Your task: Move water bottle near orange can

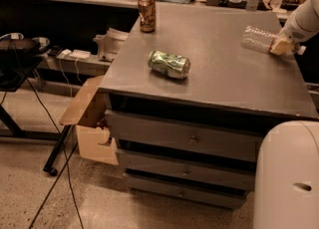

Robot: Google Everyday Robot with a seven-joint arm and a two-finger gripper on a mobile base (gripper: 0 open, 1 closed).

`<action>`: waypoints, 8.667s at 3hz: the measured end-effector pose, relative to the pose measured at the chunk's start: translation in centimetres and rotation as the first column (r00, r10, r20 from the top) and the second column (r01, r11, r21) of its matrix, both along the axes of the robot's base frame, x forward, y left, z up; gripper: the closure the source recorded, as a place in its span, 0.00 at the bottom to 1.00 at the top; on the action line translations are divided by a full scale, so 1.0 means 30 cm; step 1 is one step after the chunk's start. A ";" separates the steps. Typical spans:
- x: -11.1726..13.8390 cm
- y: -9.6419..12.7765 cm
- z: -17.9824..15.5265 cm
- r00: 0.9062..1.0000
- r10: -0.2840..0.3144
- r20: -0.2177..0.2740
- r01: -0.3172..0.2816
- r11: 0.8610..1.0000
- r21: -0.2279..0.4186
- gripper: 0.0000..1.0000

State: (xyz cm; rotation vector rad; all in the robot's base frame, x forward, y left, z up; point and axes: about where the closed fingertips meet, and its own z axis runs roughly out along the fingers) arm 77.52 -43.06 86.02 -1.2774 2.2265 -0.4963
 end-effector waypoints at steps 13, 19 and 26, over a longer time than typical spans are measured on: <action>0.087 0.708 0.605 0.641 0.384 0.665 -0.312 0.922 -0.231 1.00; 0.218 1.015 0.483 0.654 0.656 0.377 -0.592 0.754 -0.286 1.00; 0.316 1.164 0.137 0.707 0.644 0.291 -0.601 0.765 -0.232 0.61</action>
Offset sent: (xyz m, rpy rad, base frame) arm -0.0126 0.0362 0.0780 0.0200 -0.0870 0.0651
